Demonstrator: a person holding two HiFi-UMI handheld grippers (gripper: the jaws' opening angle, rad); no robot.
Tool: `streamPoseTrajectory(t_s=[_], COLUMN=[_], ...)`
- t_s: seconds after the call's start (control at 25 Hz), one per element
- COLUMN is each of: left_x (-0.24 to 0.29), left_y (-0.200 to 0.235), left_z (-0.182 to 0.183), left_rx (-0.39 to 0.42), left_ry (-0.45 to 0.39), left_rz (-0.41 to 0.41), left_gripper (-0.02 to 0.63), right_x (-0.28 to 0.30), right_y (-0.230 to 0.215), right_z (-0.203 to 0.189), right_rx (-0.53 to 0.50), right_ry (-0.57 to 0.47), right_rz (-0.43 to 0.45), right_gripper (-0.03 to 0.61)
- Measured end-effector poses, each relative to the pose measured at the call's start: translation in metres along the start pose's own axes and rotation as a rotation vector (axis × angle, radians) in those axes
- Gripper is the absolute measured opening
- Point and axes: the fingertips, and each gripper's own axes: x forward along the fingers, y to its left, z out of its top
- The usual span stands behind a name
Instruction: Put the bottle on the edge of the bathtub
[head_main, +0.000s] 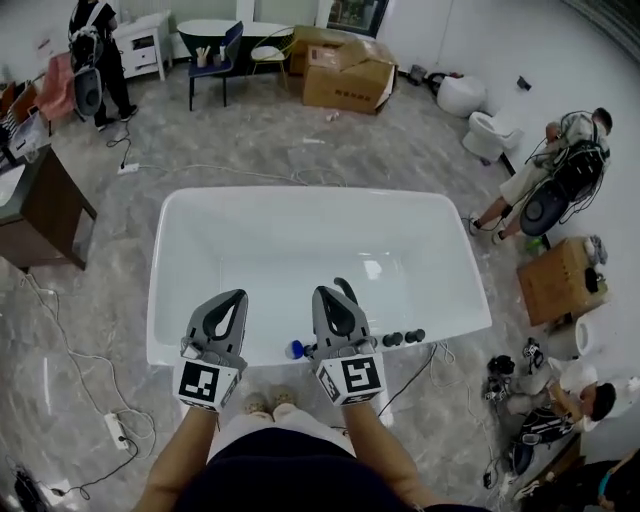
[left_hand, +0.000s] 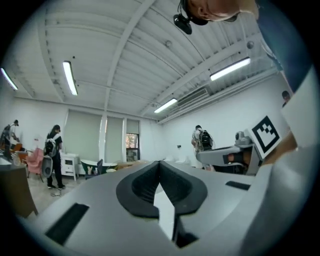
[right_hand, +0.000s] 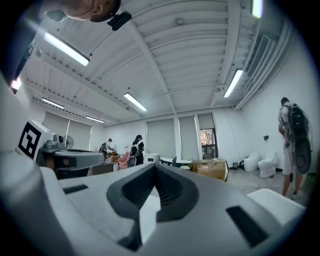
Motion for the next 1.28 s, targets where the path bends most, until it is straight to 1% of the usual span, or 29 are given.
streamPoseTrajectory(t_s=[0.12, 0.28, 0.4, 0.52, 0.6, 0.68, 0.96, 1.16, 1.28], left_x=[-0.02, -0.038, -0.044, -0.047, -0.046, -0.042, -0.026, -0.019, -0.022], left_y=[0.02, 0.035, 0.035, 0.03, 0.027, 0.022, 0.008, 0.002, 0.002], left_z=[0.049, 0.102, 0.13, 0.147, 0.154, 0.154, 0.143, 0.135, 0.138], left_rx=[0.02, 0.041, 0.063, 0.097, 0.105, 0.104, 0.093, 0.101, 0.104], left_ry=[-0.07, -0.115, -0.13, -0.146, -0.156, -0.156, -0.133, -0.122, -0.12], left_rz=[0.106, 0.206, 0.227, 0.23, 0.233, 0.238, 0.254, 0.26, 0.272], left_gripper=[0.002, 0.002, 0.002, 0.002, 0.002, 0.002, 0.002, 0.002, 0.002], right_x=[-0.006, -0.015, -0.021, -0.026, -0.026, -0.028, -0.029, -0.025, -0.027], right_y=[0.001, -0.002, -0.005, -0.002, -0.002, -0.008, -0.032, -0.039, -0.038], right_z=[0.043, 0.099, 0.13, 0.146, 0.149, 0.147, 0.138, 0.134, 0.136], right_rx=[-0.015, -0.046, -0.066, -0.089, -0.101, -0.092, -0.06, -0.055, -0.057], right_ry=[-0.071, -0.14, -0.172, -0.186, -0.189, -0.186, -0.173, -0.173, -0.173], right_rz=[-0.007, -0.025, -0.03, -0.029, -0.027, -0.021, -0.003, 0.011, 0.019], right_gripper=[0.0, 0.0, 0.0, 0.0, 0.0, 0.0, 0.0, 0.0, 0.0])
